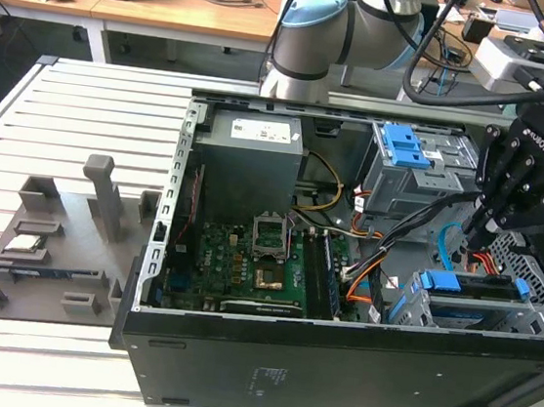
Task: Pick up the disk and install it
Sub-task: 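Insert the second disk wire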
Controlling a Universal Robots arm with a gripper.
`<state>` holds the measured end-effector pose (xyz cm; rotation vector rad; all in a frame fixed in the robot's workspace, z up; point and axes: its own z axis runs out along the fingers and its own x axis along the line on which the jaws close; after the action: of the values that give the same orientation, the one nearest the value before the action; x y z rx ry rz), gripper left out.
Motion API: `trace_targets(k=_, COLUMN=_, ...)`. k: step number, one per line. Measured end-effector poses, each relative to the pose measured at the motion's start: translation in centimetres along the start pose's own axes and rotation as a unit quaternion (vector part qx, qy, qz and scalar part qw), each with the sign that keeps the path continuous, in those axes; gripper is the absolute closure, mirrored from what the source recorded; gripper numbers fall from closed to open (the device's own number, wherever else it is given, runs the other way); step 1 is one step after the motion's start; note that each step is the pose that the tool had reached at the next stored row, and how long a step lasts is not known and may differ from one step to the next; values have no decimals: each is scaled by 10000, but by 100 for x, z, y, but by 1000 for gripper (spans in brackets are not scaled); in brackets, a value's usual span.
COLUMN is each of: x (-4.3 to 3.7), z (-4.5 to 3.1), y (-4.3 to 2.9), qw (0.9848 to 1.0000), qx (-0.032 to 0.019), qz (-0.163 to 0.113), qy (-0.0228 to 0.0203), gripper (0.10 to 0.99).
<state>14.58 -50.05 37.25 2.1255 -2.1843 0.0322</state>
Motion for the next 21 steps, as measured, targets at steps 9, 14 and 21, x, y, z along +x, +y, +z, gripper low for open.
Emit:
trace_targets(k=9, x=136, z=96, y=-18, qw=10000, qx=-1, qz=-11, qy=1, gripper=925)
trace_targets(k=14, x=127, z=274, y=-109, qw=10000, qx=-2, qz=-33, qy=6, gripper=925)
trace_targets(k=21, x=165, z=282, y=-133, qw=10000, qx=0, qz=-51, qy=6, gripper=925)
